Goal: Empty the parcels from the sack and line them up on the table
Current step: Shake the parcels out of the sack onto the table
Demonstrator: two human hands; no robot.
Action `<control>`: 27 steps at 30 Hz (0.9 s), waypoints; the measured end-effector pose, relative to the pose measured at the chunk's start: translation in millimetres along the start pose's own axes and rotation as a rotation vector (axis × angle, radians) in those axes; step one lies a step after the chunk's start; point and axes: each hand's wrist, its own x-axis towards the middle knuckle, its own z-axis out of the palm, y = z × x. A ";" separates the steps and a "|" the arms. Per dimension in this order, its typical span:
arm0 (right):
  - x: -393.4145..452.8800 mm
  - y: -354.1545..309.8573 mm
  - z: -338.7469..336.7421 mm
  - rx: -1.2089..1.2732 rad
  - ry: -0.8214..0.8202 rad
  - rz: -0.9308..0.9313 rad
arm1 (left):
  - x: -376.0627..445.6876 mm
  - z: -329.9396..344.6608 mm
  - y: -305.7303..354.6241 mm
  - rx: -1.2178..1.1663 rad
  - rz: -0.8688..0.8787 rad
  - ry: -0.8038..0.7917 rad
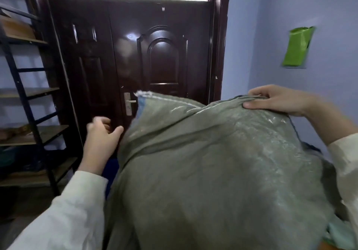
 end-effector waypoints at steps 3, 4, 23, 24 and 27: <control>0.1 -16.8 24.6 0.000 0.029 -0.085 | -38.0 10.4 44.9 0.197 0.487 0.308; 0.2 -25.3 31.3 -0.025 0.030 -0.117 | -51.8 14.9 63.5 0.196 0.589 0.254; -45.1 -1.7 82.2 0.004 -0.624 -0.033 | -13.3 5.2 59.9 0.194 0.528 -0.697; -43.2 2.3 77.2 0.012 -0.656 -0.035 | -12.4 0.8 59.8 0.231 0.511 -0.760; -34.2 15.7 63.1 0.074 -0.668 -0.087 | -13.0 -7.3 59.9 0.118 0.497 -0.880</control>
